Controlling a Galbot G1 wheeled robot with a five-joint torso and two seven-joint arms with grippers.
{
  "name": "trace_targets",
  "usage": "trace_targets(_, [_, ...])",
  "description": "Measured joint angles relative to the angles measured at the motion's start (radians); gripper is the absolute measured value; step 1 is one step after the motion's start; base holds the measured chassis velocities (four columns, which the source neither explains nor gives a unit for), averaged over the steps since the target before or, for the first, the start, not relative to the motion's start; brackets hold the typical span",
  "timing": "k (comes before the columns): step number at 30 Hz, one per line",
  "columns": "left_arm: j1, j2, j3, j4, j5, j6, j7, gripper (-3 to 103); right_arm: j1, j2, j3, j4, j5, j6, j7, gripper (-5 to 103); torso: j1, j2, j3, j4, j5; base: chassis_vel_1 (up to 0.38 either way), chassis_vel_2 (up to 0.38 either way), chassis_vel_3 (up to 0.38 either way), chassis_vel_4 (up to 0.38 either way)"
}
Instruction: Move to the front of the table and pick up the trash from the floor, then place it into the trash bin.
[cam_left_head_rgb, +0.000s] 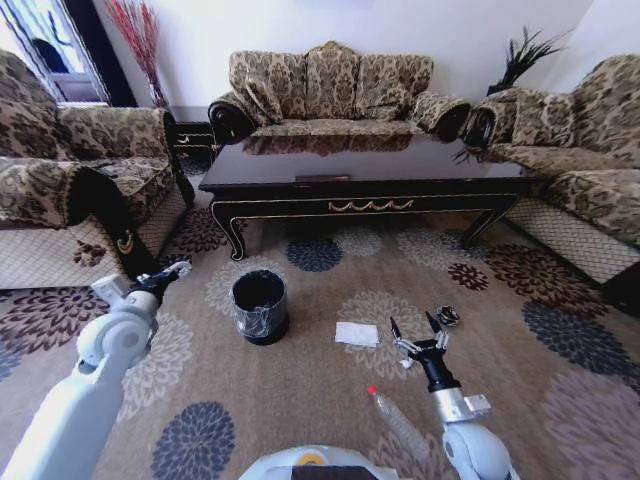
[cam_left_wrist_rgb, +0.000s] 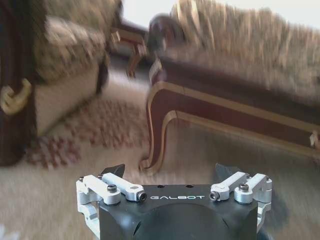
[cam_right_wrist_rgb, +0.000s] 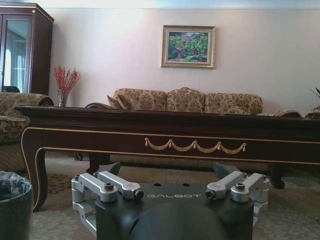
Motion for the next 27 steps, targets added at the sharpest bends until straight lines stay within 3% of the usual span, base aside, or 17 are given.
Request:
trace_targets(5, [-0.085,0.026,0.086,0.045,-0.067,0.065,-0.045,100,0.002,0.004,-0.006,-0.009,-0.007,0.001,0.0,100,0.0,0.0,0.0,0.0003,0.0,0.0,0.0,0.0,0.0])
trace_targets(9, [-0.21,0.024,0.196,0.126,-0.152,0.118,-0.15,100,0.004,0.006,-0.006,-0.015,-0.007,0.002,0.0,100,0.0,0.0,0.0,0.0001,0.0,0.0,0.0,0.0,0.0])
trace_targets(14, [-0.326,0.01,0.286,0.23,-0.194,0.138,-0.213,100,0.003,0.006,-0.001,-0.022,-0.007,0.007,0.0,100,0.0,0.0,0.0,0.0002,0.0001,0.0,0.0,0.0,0.0])
trace_targets(21, [-0.432,-0.03,0.41,0.352,-0.243,0.138,-0.225,100,0.006,0.01,-0.001,-0.033,-0.007,0.012,0.0,100,0.0,0.0,0.0,0.0001,0.0001,0.0,0.0,0.0,0.0])
trace_targets(27, [-0.452,-0.079,0.46,0.402,-0.278,0.135,-0.228,100,0.005,0.014,-0.004,-0.038,-0.012,0.013,-0.001,100,0.0,0.0,0.0,0.0001,0.0001,0.0,0.0,0.0,0.0])
